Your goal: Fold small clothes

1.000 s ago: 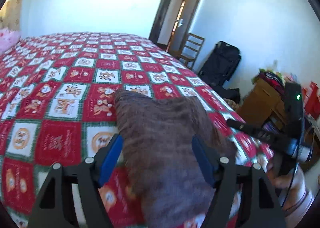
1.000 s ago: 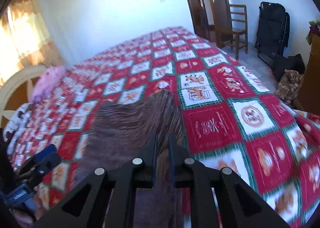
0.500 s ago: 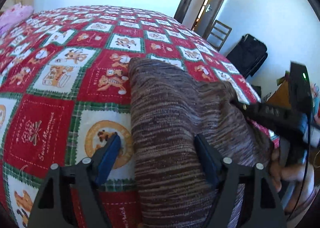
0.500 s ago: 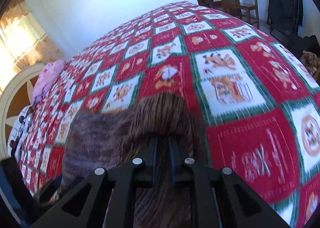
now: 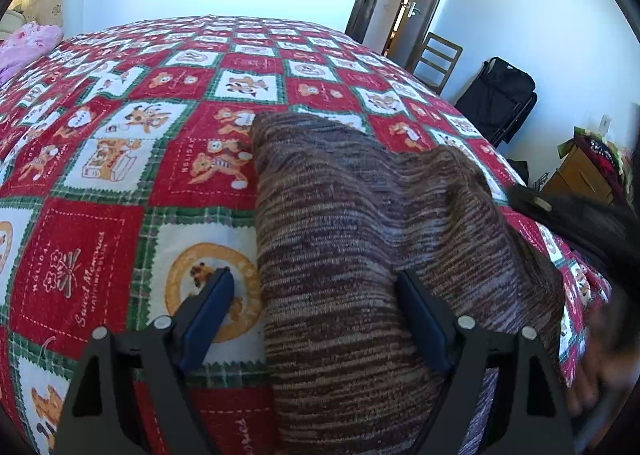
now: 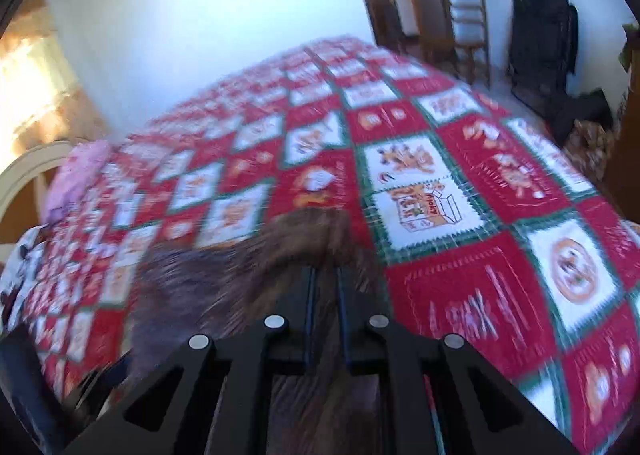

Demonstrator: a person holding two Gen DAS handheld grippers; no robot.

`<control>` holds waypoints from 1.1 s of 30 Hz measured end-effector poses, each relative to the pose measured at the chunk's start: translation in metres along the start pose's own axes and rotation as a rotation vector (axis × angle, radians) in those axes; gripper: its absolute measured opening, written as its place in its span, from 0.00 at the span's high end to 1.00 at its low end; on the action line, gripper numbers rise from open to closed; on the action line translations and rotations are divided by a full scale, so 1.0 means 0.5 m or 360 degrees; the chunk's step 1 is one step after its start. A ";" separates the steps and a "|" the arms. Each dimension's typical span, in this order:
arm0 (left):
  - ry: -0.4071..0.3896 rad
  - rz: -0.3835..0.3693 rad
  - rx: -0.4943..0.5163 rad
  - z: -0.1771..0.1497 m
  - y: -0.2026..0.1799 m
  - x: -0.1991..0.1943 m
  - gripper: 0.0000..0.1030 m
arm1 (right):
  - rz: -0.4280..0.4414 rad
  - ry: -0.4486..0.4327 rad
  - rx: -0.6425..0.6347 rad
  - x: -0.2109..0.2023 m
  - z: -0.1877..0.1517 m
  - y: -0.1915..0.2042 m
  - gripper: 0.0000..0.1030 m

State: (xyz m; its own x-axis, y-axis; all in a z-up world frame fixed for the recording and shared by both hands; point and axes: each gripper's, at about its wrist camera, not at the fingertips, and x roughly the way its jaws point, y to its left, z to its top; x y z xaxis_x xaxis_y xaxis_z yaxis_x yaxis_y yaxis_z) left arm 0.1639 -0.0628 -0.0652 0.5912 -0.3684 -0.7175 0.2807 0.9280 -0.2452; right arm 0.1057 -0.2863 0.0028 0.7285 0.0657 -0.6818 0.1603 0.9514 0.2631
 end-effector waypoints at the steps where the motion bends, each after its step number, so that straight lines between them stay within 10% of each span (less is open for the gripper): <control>1: 0.0000 0.0005 0.0005 0.000 -0.001 0.000 0.16 | -0.0018 0.0008 -0.0017 -0.018 -0.017 0.005 0.89; 6: -0.0005 0.0038 0.0029 -0.001 -0.008 0.002 0.16 | -0.0081 0.0087 -0.0081 -0.031 -0.112 0.009 0.89; 22: -0.0024 0.0162 0.0047 -0.012 -0.016 -0.007 0.06 | -0.0258 -0.0271 -0.0275 -0.038 -0.177 0.040 0.88; 24: -0.0016 0.0193 0.0063 -0.020 -0.016 -0.013 0.01 | -0.0166 -0.0212 -0.0202 -0.046 -0.166 0.030 0.81; 28: -0.0009 0.0170 0.0063 -0.049 -0.008 -0.042 0.00 | 0.0041 -0.0205 0.0006 -0.108 -0.172 0.032 0.31; 33: -0.0065 0.0103 0.0020 -0.097 -0.008 -0.124 0.00 | 0.0132 -0.0223 0.0187 -0.192 -0.231 0.046 0.30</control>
State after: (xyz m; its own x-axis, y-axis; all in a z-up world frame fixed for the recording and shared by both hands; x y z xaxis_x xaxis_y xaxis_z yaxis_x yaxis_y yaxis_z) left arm 0.0895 -0.0407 -0.0512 0.6388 -0.3101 -0.7041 0.2501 0.9492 -0.1911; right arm -0.0376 -0.2360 -0.0044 0.8267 0.0922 -0.5550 0.1665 0.9022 0.3979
